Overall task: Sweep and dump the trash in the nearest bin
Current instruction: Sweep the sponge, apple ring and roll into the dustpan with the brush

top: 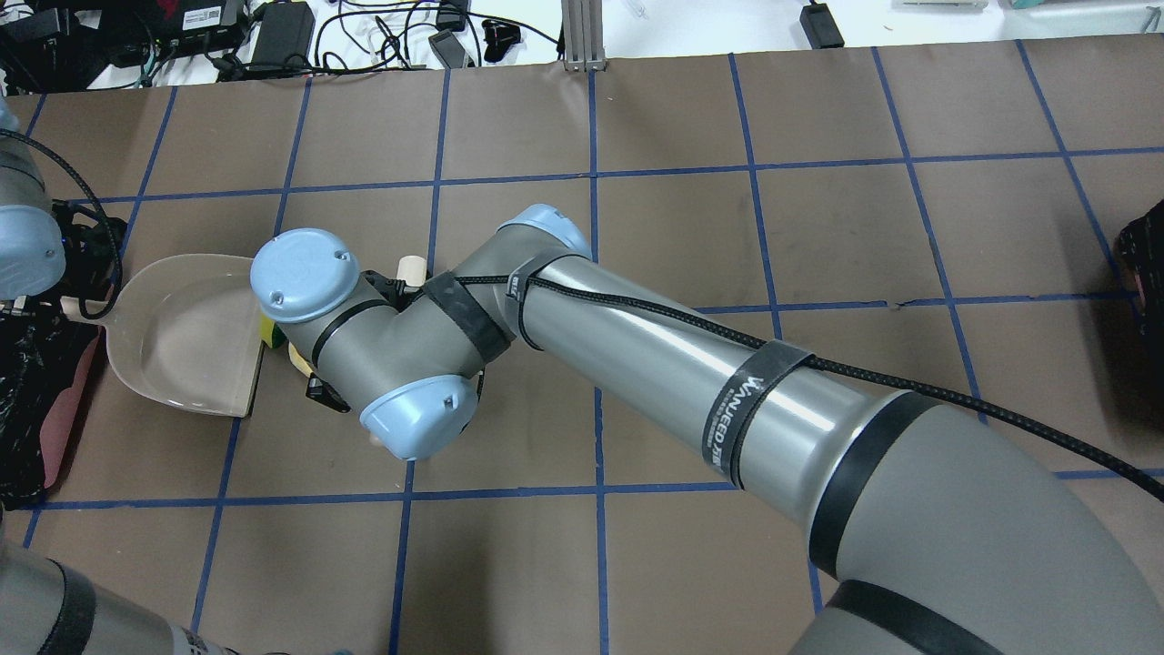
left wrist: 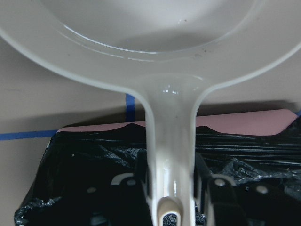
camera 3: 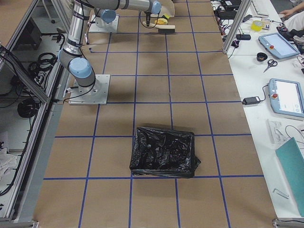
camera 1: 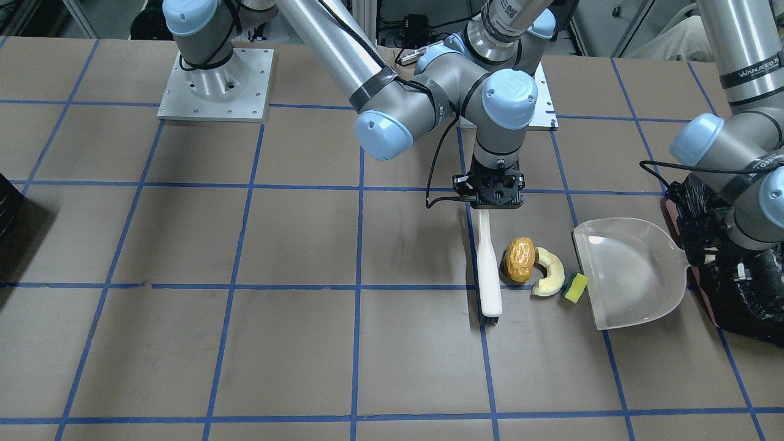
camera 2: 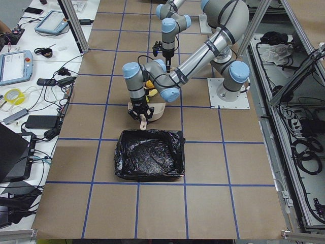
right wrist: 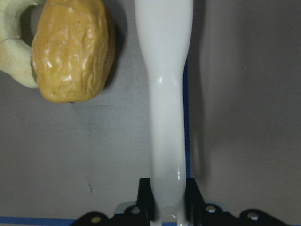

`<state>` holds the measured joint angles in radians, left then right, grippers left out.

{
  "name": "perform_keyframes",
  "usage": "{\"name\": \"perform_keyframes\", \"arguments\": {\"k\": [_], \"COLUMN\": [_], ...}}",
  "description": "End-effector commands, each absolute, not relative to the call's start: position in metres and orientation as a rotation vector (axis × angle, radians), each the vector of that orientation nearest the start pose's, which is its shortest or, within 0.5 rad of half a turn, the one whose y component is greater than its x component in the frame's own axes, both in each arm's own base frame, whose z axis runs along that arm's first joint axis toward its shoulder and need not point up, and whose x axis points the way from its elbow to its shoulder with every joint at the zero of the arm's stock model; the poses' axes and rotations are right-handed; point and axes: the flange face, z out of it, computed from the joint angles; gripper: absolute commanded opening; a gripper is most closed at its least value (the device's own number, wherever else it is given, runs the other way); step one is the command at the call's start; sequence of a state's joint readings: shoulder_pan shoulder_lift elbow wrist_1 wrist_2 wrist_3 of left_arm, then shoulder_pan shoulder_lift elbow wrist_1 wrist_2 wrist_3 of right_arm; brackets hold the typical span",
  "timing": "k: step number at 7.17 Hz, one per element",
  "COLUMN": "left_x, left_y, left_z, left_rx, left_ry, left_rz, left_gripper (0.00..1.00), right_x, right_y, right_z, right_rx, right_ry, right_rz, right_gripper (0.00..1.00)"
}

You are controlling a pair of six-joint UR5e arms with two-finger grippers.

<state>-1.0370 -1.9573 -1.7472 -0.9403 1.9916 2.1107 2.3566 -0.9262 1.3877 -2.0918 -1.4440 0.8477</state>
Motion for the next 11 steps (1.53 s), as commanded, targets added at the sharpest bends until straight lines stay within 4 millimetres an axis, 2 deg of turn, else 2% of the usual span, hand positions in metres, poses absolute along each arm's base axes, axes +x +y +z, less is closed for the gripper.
{"name": "perform_keyframes", "arguments": {"k": [1, 2, 5, 7, 8, 10, 11], "left_x": [0.224, 0.224, 0.224, 0.224, 0.224, 0.224, 0.224], "left_y": [-0.562, -0.562, -0.562, -0.562, -0.562, -0.562, -0.562], "left_z": [0.263, 0.263, 0.263, 0.263, 0.263, 0.263, 0.263], "left_rx": [2.055, 2.053, 2.053, 2.054, 2.054, 2.054, 2.054], "left_ry": [2.072, 2.073, 2.073, 2.074, 2.074, 2.074, 2.074], "left_rz": [0.577, 0.579, 0.579, 0.577, 0.577, 0.577, 0.577], "left_gripper": [0.00, 0.00, 0.00, 0.00, 0.00, 0.00, 0.00], "right_x": [0.629, 0.642, 0.689, 0.709, 0.715, 0.743, 0.748], "right_y": [-0.384, -0.378, -0.386, -0.394, -0.396, -0.371, -0.370], "right_z": [0.233, 0.230, 0.228, 0.241, 0.238, 0.219, 0.225], "right_rx": [0.103, 0.088, 0.088, 0.100, 0.100, 0.112, 0.120], "right_ry": [2.979, 2.970, 2.915, 2.851, 2.840, 2.793, 2.779], "right_rz": [0.106, 0.104, 0.067, 0.076, 0.068, 0.038, 0.032], "right_gripper": [0.14, 0.14, 0.14, 0.14, 0.14, 0.14, 0.14]}}
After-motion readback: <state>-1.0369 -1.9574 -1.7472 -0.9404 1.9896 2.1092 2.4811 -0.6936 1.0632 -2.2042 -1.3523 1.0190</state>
